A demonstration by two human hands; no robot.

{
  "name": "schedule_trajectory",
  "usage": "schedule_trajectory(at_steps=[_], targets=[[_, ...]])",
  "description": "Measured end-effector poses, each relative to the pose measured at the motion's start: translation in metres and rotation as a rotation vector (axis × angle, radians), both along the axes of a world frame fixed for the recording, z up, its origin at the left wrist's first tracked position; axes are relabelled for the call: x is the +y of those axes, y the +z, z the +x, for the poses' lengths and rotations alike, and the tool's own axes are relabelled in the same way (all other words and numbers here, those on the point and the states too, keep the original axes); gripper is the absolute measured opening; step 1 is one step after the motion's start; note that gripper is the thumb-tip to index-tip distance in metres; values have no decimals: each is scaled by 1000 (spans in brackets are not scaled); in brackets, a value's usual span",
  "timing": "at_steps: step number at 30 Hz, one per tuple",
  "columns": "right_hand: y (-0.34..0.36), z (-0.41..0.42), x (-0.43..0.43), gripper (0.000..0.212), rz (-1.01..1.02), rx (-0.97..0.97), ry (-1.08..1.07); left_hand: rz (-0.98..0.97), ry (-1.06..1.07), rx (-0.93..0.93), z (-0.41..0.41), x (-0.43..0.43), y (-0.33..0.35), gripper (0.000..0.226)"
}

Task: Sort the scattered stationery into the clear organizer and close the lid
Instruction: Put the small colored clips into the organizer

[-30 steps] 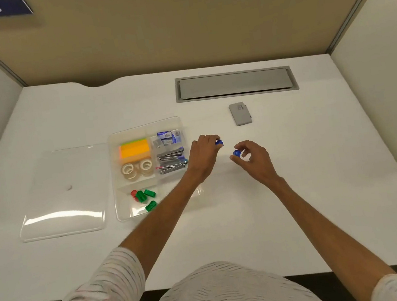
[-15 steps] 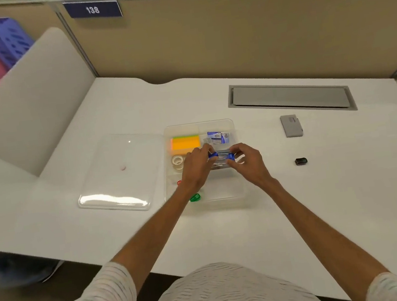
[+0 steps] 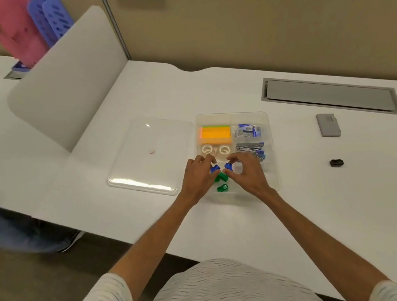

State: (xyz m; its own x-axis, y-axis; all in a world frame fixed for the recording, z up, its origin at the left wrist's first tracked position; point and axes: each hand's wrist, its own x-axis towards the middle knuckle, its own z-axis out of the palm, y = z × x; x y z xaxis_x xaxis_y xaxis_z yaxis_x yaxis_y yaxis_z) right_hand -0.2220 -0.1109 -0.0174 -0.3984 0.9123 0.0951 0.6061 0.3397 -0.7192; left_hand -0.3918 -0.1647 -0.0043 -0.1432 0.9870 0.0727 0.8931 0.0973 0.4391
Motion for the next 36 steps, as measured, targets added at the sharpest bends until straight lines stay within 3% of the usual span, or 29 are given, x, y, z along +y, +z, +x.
schedule_trajectory(at_steps=[17,27,36], targets=[[-3,-21,-7,39,-3,-108,-26,-38,-106,237,-29,1,-11,25],[3,-25,-5,44,-27,-119,-48,-88,-121,257,-25,8,-3,36],[10,6,-7,28,54,-12,-154,24,-151,249,-1,17,4,31]])
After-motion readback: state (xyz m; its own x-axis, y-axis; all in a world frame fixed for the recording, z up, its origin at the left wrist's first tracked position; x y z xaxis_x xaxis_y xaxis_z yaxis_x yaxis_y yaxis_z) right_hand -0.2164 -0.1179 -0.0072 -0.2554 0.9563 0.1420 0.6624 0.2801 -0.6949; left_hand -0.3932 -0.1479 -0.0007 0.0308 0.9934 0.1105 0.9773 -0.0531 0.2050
